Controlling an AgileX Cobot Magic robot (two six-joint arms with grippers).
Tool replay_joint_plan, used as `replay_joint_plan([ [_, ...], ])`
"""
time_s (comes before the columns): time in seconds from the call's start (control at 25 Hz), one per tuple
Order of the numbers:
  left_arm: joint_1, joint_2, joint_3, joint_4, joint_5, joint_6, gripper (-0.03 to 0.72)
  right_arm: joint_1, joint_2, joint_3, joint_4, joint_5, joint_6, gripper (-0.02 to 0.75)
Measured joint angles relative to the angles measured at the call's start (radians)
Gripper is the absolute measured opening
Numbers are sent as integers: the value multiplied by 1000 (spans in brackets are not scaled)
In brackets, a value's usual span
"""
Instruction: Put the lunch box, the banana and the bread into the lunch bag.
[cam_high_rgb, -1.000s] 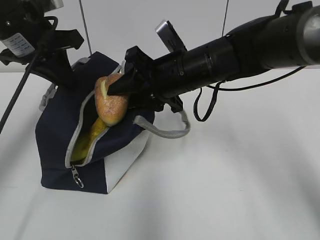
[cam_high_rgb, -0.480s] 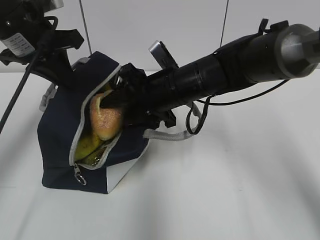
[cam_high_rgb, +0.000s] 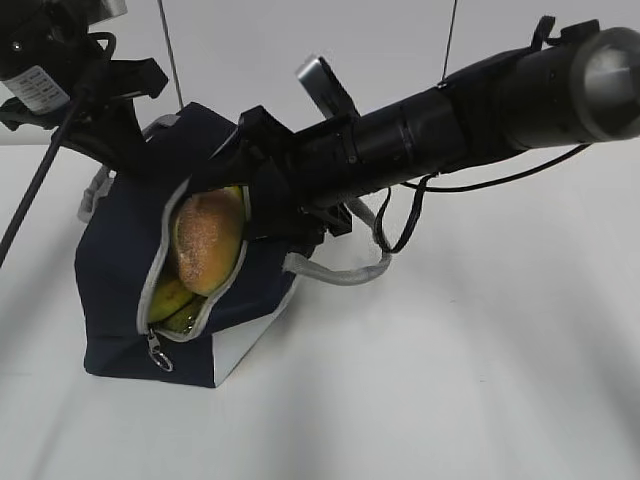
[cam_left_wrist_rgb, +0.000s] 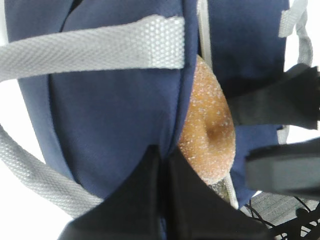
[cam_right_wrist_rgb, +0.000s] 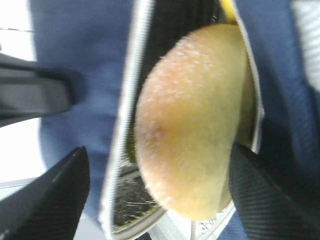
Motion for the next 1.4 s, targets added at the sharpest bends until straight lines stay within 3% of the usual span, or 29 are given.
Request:
replay_joint_plan([
  [0.44, 0, 0, 0, 0, 0, 0, 0, -93, -145, 0, -100, 5, -34, 611],
  [0.76, 0, 0, 0, -1, 0, 0, 0, -109, -150, 0, -314, 9, 44, 596],
  [1.2, 0, 0, 0, -2, 0, 0, 0, -82, -64, -4, -342, 18, 110, 581],
  [1.4, 0, 0, 0, -2, 0, 0, 0, -72, -26, -8, -326, 16, 112, 475],
])
